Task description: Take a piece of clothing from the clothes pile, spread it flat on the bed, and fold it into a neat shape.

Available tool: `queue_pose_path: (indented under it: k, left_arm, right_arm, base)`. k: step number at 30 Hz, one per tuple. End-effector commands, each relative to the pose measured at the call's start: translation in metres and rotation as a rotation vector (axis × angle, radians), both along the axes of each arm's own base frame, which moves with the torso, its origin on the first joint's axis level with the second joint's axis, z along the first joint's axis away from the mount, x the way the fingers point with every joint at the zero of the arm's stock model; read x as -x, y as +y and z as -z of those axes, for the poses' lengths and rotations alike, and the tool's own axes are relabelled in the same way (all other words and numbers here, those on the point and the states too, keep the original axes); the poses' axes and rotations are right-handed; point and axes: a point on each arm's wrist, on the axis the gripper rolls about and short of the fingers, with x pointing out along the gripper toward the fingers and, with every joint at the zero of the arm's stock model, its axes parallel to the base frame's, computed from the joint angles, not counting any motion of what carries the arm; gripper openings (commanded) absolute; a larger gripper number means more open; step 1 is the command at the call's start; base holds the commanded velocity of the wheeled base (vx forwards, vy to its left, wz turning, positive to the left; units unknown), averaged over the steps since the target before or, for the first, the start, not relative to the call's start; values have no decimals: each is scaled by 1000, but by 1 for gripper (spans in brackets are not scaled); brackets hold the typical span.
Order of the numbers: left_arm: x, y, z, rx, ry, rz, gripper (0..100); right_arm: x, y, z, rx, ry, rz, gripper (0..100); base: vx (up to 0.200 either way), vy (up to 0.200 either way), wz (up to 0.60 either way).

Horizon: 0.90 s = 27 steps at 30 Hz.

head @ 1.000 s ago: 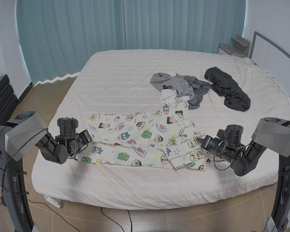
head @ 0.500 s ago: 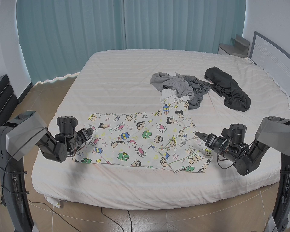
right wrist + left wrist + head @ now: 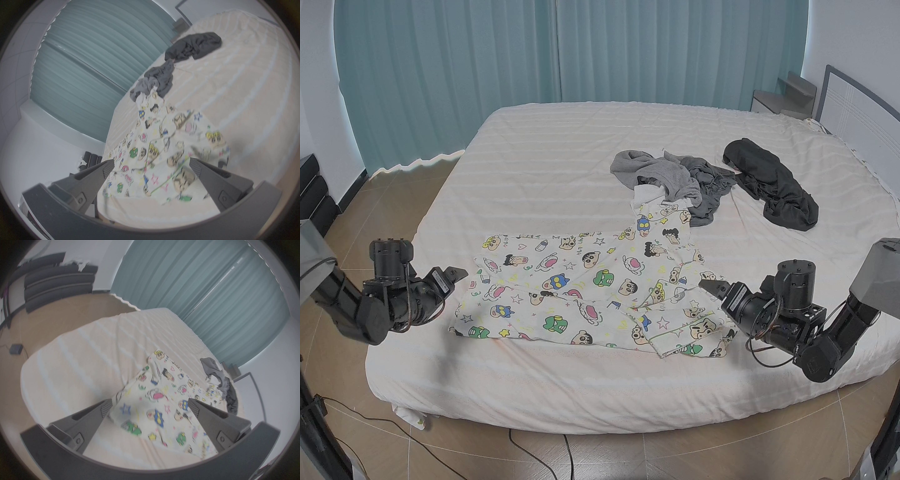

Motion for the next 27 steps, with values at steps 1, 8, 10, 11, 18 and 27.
queue_pose_path:
  k: [1,8,10,11,18,27]
  left_arm:
    - [82,7,-27,247,10,10,100]
    - [132,4,-16,465,99,97,100]
    - [143,2,-10,506,128,126,100]
    - [143,2,-10,510,126,128,100]
    - [144,2,-1,519,161,124,100]
    - [145,4,3,517,145,119,100]
  right_arm:
    - [32,38,3,-97,170,-44,100]
    - [31,47,43,-95,314,-19,100]
    - [26,53,52,-98,331,-19,100]
    - [25,53,52,-103,330,-16,100]
    - [16,58,55,-129,329,-2,100]
    - [9,62,50,-168,303,18,100]
  base:
    - [0,0,0]
    - [0,0,0]
    - [0,0,0]
    - [0,0,0]
    - [0,0,0]
    - [0,0,0]
